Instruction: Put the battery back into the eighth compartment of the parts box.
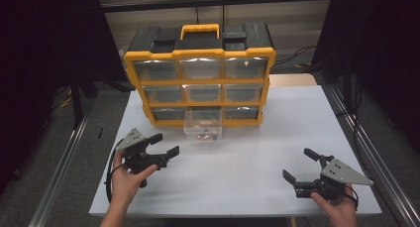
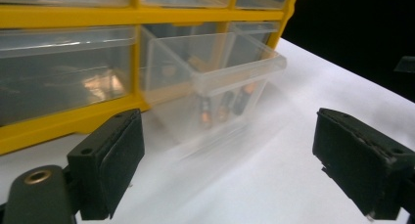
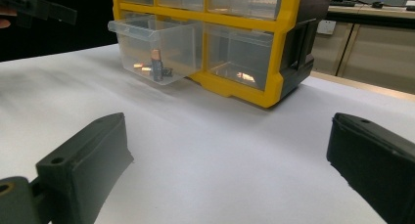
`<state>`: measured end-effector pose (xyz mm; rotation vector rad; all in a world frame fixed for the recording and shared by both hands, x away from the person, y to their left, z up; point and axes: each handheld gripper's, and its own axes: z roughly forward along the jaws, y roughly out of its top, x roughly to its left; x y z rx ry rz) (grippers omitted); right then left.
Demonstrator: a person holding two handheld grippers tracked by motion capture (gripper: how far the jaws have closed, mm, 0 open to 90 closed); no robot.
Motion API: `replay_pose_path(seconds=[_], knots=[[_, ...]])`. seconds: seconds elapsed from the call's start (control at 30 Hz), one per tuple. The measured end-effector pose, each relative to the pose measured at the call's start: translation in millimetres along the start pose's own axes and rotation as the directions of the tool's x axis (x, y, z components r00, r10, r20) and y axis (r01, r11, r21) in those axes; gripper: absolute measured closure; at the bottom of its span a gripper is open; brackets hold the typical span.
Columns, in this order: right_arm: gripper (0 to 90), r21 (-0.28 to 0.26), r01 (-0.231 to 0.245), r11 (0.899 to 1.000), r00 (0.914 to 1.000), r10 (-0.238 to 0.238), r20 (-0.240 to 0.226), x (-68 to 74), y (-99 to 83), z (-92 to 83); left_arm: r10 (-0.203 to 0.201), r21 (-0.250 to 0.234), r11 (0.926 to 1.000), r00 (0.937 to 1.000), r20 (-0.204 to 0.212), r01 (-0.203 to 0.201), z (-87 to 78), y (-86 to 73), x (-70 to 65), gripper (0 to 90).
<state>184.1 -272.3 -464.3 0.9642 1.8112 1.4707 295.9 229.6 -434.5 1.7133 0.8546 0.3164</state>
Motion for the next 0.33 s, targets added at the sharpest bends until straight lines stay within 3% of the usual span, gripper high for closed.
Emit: replay_pose_path(seconds=[0.33], knots=[[1.4,0.018,-0.001,1.0,1.0,0.002,-0.003,0.2,-0.8,2.7,0.003,-0.016,0.9999,0.9983,-0.058,-0.004,-28.0,-24.2,10.7,4.4]])
